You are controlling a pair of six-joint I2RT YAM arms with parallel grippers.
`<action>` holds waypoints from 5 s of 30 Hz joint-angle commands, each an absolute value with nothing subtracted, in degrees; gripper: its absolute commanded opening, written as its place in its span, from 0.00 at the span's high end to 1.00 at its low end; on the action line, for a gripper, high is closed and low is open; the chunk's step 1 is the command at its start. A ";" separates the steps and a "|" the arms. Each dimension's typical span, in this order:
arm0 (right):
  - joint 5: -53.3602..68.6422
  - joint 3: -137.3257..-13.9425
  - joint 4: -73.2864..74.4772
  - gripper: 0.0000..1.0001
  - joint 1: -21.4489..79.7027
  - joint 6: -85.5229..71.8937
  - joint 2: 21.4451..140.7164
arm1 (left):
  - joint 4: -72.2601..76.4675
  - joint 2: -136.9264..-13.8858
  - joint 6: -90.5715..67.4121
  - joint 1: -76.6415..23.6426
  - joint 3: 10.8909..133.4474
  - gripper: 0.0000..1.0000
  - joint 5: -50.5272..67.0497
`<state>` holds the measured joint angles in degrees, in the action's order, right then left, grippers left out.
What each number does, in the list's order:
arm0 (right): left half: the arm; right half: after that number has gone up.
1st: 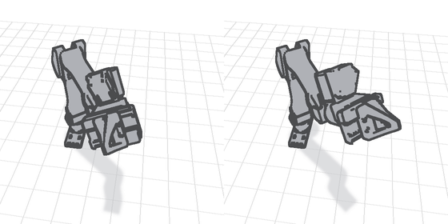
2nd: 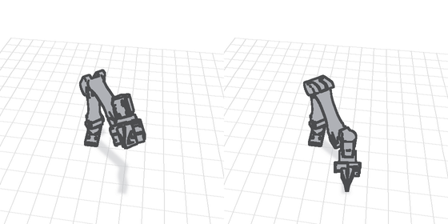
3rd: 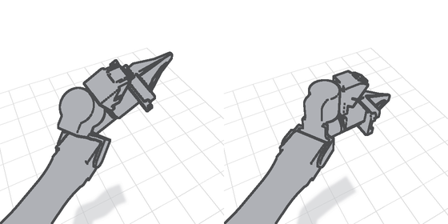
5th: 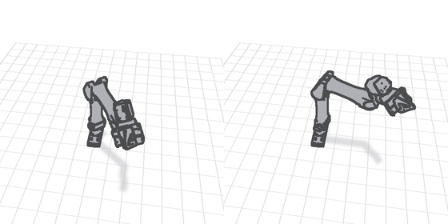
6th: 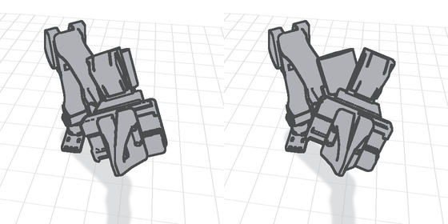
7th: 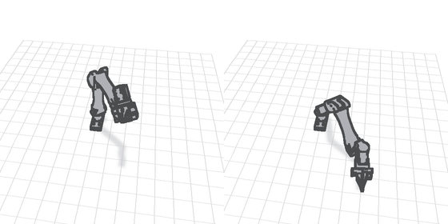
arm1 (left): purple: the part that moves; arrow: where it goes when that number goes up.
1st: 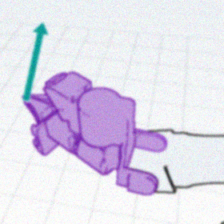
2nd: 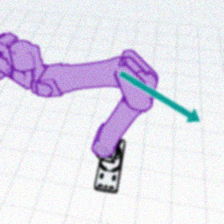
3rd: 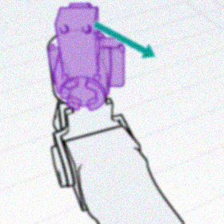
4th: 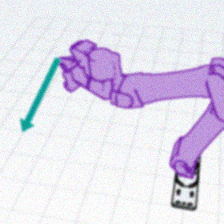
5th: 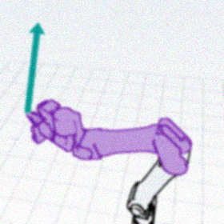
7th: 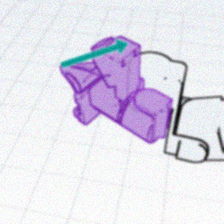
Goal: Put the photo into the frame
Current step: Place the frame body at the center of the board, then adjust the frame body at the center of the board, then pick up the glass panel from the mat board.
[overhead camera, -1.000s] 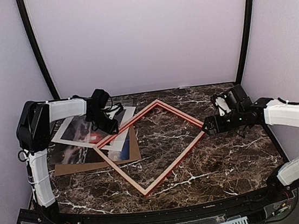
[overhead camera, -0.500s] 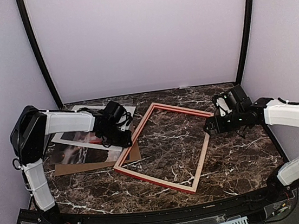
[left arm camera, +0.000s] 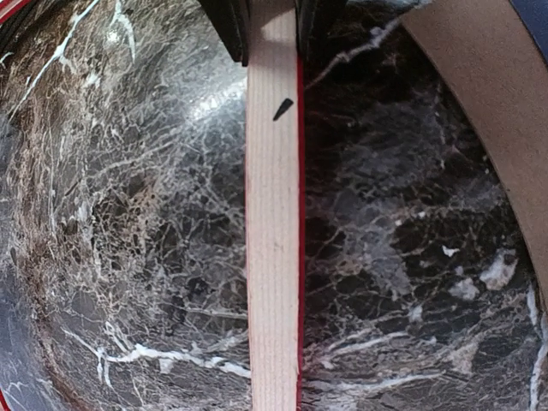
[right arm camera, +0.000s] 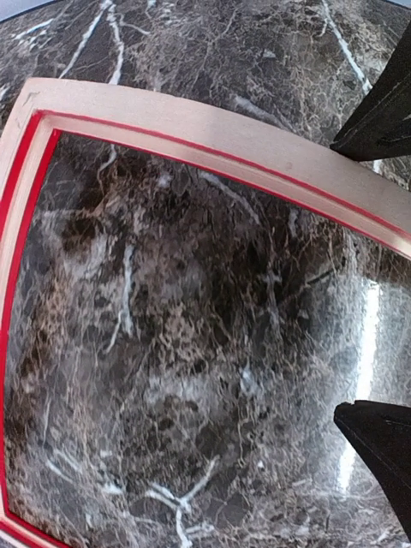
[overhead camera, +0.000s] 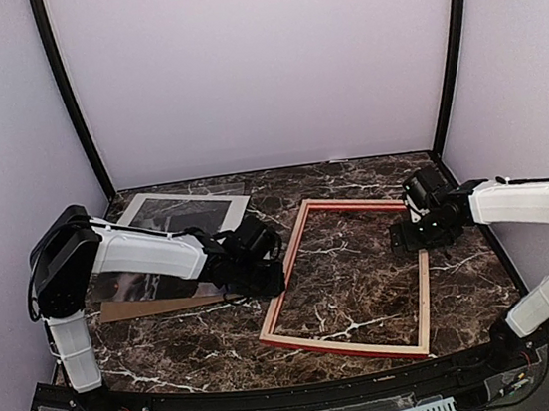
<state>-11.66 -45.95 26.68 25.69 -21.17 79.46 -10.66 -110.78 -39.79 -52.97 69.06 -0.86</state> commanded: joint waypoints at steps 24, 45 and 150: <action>-5.94 -46.72 17.16 0.66 15.03 -18.84 93.74 | -3.69 -109.08 -43.52 -56.16 69.39 0.70 -4.22; -8.51 -62.01 18.41 0.14 11.34 -11.54 97.24 | -16.34 -93.86 -25.87 -38.37 67.88 0.27 -5.50; 14.72 -120.30 11.45 0.13 46.85 -43.37 146.36 | -28.13 -131.94 -2.00 13.48 107.54 0.26 13.80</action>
<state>14.98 -117.89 11.68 46.52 -41.74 144.59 -25.52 -129.78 -3.40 13.04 104.25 11.68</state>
